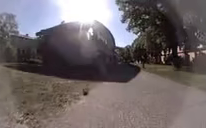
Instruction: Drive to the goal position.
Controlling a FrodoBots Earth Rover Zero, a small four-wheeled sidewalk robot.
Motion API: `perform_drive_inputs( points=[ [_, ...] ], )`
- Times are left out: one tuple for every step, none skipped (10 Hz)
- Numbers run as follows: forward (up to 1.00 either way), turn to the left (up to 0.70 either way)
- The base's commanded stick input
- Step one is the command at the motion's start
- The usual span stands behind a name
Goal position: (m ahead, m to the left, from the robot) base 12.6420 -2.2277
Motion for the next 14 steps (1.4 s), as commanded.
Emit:
perform_drive_inputs(
  points=[
    [0.45,-0.27],
    [0.45,-0.27],
    [0.45,-0.27],
    [0.45,-0.27],
    [0.45,-0.27],
    [0.45,-0.27],
    [0.45,-0.27],
    [0.45,-0.27],
    [0.45,-0.27],
    [0.45,-0.27],
    [0.45,-0.27],
    [0.45,-0.27],
    [0.45,-0.27],
    [0.45,-0.27]
  ],
)
